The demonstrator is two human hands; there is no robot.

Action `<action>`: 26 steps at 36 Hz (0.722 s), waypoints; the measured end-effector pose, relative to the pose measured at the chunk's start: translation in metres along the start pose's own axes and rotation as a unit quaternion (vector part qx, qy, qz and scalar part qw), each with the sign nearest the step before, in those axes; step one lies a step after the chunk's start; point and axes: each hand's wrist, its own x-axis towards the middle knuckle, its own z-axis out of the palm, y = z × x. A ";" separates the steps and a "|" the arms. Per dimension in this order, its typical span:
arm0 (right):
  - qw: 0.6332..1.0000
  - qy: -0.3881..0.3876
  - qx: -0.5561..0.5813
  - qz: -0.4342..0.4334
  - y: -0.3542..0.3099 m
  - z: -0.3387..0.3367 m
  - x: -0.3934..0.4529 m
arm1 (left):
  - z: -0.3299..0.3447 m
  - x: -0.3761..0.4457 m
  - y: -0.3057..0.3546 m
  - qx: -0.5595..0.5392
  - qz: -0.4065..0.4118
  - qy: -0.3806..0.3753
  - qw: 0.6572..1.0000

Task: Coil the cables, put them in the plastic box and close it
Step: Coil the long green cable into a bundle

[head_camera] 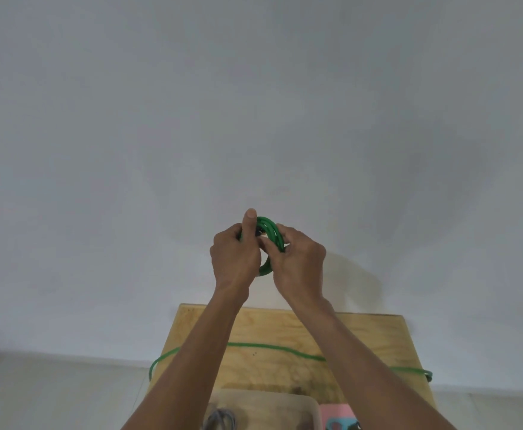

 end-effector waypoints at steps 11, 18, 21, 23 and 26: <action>0.995 -0.074 -0.038 0.057 0.032 -0.025 -0.018 | 0.007 -0.018 -0.041 0.133 0.063 -0.085 0.985; 0.990 -0.083 -0.019 0.110 0.054 -0.037 -0.041 | 0.026 -0.042 -0.066 0.165 0.038 -0.029 0.985; 0.988 -0.068 -0.001 0.140 0.066 -0.043 -0.046 | 0.031 -0.056 -0.076 0.146 0.005 -0.024 0.989; 0.986 -0.063 0.004 0.154 0.076 -0.048 -0.052 | 0.032 -0.064 -0.080 0.127 -0.024 -0.042 0.991; 0.982 -0.071 0.003 0.172 0.089 -0.050 -0.063 | 0.028 -0.072 -0.091 0.103 -0.071 -0.085 0.989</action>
